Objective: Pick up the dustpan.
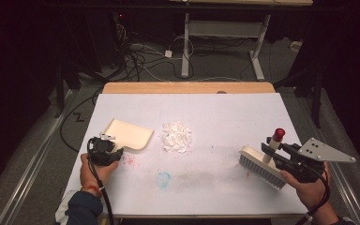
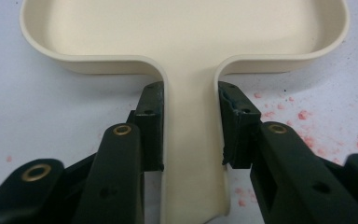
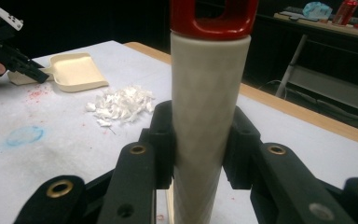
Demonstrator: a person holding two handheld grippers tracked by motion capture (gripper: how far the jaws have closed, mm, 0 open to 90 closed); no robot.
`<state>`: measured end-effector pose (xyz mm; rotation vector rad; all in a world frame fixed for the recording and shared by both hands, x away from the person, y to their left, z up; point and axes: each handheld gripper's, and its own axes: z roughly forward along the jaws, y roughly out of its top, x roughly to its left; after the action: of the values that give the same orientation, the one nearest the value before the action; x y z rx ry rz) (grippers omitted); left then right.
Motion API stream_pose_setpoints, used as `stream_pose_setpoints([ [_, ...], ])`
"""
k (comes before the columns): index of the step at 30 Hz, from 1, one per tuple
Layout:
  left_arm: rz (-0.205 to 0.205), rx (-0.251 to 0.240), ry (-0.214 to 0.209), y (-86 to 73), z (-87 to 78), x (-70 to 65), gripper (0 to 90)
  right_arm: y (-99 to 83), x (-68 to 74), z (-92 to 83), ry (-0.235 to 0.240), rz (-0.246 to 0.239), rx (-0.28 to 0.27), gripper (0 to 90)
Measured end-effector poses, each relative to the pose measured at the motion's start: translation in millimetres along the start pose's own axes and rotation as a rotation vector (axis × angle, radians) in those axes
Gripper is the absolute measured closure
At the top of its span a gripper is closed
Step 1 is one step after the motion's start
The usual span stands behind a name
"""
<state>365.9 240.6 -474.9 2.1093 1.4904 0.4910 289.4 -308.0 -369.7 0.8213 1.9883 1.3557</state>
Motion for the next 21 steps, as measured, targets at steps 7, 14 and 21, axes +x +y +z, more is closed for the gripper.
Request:
stream_pose_setpoints([
  [7, 0.067, 0.014, -0.021, 2.0, -19.7, -1.0, 63.5, 0.9, -3.8, -5.4, -0.018, 0.006, -0.015, 69.8],
  [14, 0.153, 0.054, -0.044, -9.8, -47.3, -9.2, 63.5, 0.7, -9.7, -6.4, -0.030, 0.026, -0.015, 69.8],
  [21, 0.190, 0.057, -0.070, -17.0, -59.8, -20.0, 63.5, 2.8, -12.2, -2.1, -0.024, 0.027, -0.018, 69.8],
])
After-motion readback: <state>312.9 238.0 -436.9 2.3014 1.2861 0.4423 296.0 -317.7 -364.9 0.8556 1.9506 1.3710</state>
